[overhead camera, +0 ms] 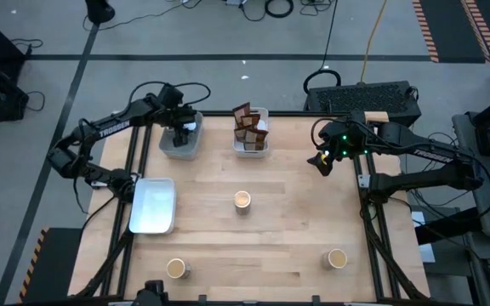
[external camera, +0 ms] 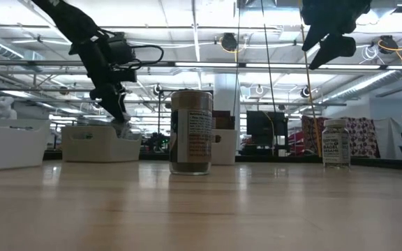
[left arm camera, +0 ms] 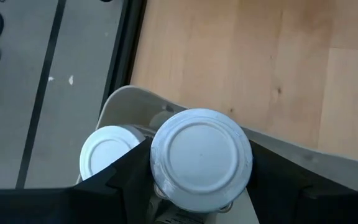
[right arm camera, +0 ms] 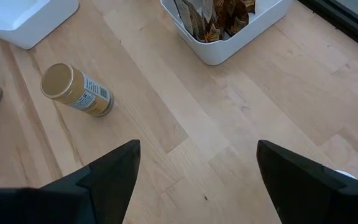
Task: Sort spices by type
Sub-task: Put the white seasoning bottle into the gray bin
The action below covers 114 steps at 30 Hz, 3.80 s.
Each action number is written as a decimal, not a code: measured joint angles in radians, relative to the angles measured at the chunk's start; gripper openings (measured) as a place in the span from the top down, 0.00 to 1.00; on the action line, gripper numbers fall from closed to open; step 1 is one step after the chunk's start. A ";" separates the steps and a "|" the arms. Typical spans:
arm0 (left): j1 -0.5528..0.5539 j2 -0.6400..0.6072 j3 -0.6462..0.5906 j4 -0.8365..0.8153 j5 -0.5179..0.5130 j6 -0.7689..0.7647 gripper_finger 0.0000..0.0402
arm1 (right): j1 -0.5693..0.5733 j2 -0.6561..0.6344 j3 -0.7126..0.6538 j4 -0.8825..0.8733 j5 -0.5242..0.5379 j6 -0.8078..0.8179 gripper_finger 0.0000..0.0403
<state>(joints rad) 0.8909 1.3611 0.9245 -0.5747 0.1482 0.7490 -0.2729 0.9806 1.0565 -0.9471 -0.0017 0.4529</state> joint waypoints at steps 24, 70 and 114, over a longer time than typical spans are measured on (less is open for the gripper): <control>-0.001 0.054 0.003 -0.007 -0.081 -0.008 0.39 | 0.000 0.000 0.000 0.000 0.000 0.007 0.24; -0.056 0.045 0.008 -0.039 -0.261 -0.009 0.24 | 0.000 0.000 0.000 0.000 -0.028 0.003 0.24; -0.652 0.175 0.140 0.862 -0.009 -0.558 0.26 | -0.068 0.055 -0.142 -0.201 0.364 0.173 0.24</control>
<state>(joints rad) 0.2390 1.5364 1.0645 0.2869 0.1396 0.1911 -0.3407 1.0351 0.9145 -1.1482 0.3621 0.6259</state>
